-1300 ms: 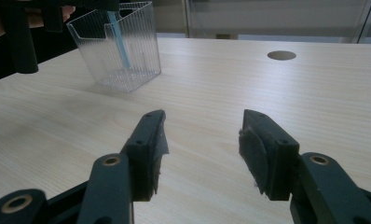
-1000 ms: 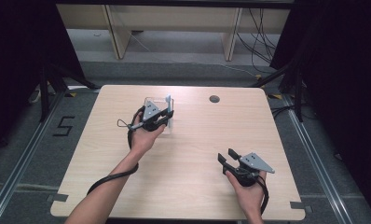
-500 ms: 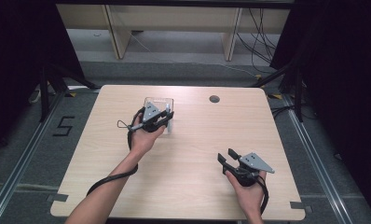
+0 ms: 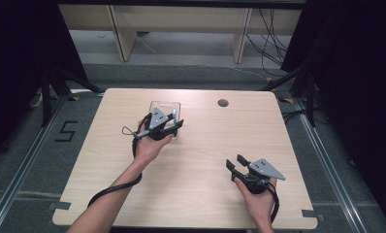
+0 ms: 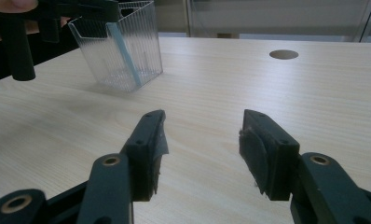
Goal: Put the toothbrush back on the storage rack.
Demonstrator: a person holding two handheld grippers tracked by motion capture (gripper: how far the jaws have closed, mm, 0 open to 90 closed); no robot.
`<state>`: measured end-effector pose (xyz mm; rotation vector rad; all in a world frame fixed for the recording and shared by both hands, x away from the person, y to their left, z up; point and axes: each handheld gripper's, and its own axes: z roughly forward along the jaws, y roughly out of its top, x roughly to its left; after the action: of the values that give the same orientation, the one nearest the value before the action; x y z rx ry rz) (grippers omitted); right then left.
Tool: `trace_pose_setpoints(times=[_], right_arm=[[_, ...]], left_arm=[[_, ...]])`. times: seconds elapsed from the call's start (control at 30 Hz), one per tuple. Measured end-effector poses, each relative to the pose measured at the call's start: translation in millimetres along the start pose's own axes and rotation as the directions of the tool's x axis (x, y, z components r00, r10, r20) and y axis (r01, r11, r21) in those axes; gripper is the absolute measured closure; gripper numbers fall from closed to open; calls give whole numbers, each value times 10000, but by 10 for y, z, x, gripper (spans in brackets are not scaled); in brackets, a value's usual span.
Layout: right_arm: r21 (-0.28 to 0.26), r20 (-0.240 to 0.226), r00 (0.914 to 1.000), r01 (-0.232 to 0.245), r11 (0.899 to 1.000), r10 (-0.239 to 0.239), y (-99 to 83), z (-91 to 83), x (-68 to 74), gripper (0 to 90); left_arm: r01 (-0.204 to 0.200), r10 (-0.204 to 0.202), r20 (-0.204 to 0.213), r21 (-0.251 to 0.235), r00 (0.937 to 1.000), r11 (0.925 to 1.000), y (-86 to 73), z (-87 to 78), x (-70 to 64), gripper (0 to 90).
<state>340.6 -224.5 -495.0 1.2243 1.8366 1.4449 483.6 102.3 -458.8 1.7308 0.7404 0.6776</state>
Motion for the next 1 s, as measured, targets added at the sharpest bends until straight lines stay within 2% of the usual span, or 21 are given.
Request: trace_pose_setpoints(times=[0.1,0.13,0.2,0.23,0.3,0.33,0.53,0.57,0.63,0.67,0.73,0.8,0.83,0.87,0.9,0.93,1.0], right_arm=[[17,9,10000,-65,10000,65,0,-4,0,500],[-42,25,10000,65,10000,-65,1,-1,-10,500],[21,-51,10000,-62,10000,62,0,-1,-4,500],[-46,14,9999,124,9999,-124,-2,4,-14,500],[-1,-17,10000,20,10000,-20,-3,4,-3,500],[-41,41,9999,156,9999,-156,-2,5,-11,500],[-15,117,9997,196,9998,-196,-3,6,-13,500],[191,165,9998,64,9998,-68,1,-4,-2,500],[201,95,10000,7,9998,-9,-6,6,0,499],[11,-62,10000,-43,10000,43,-13,23,0,499],[35,-9,9998,-223,9997,223,-16,25,18,498],[-20,-1,9997,233,9997,-233,-10,36,-9,498],[-43,67,9997,239,9997,-239,-11,41,-3,498],[116,92,10000,37,9999,-38,-10,32,13,498],[-2,38,9996,264,9997,-264,-10,46,0,497],[27,-15,10000,72,10000,-72,-14,47,15,497],[27,-90,9999,115,9999,-114,-15,58,12,497]], left_arm=[[-187,188,-103,105,9998,9998,-4,-44,-13,385],[-218,219,-60,156,9997,9996,-8,-67,-19,370],[-263,265,-108,236,9996,9994,-13,-101,-19,328],[-272,275,-118,269,9996,9993,-14,-116,-19,311],[-195,200,-135,361,9997,9992,-19,-157,-20,292],[-77,82,-131,406,9999,9991,-22,-189,-16,284],[-35,50,-246,569,9997,9984,-53,-326,24,249],[-49,63,-237,607,9997,9981,-60,-353,32,246],[-57,69,-189,647,9998,9979,-71,-403,45,240],[163,-154,-152,613,9998,9980,-85,-438,47,237],[315,-308,-127,577,9994,9978,-103,-495,61,229],[350,-338,-216,585,9992,9977,-127,-560,72,223],[320,-309,-201,582,9993,9978,-132,-573,77,222],[445,-434,-203,607,9989,9972,-147,-607,74,221],[325,-312,-215,651,9993,9973,-156,-637,83,220],[264,-248,-237,683,9994,9973,-166,-665,85,219],[389,-374,-247,639,9990,9972,-188,-718,82,219]])
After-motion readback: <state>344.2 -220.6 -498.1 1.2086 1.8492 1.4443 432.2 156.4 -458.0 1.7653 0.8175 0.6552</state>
